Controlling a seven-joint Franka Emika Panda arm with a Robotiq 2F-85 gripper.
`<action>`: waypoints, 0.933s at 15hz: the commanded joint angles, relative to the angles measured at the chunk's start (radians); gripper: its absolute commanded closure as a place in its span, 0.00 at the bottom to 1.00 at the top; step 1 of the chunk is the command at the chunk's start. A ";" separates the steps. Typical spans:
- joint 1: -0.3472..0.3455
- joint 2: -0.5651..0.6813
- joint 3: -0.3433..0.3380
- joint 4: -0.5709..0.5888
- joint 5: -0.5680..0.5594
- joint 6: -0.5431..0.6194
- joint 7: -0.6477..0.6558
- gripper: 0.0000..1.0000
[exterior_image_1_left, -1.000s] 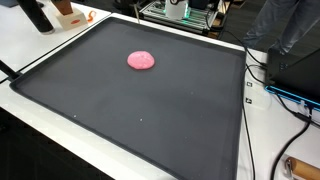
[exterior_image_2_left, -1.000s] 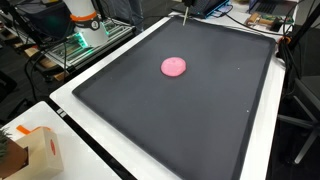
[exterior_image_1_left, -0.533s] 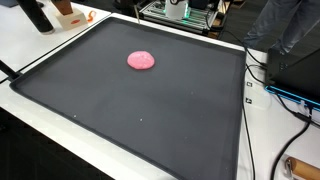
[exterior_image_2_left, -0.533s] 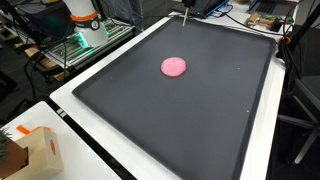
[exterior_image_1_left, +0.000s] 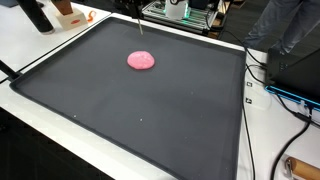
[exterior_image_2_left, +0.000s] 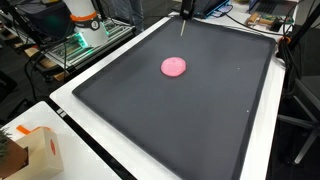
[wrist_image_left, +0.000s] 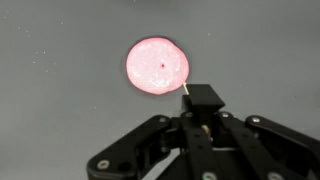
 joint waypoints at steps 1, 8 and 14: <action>-0.003 -0.013 0.008 -0.080 0.003 0.095 -0.043 0.97; -0.007 0.034 0.003 -0.136 -0.021 0.218 -0.049 0.97; -0.014 0.082 -0.005 -0.150 -0.036 0.273 -0.052 0.97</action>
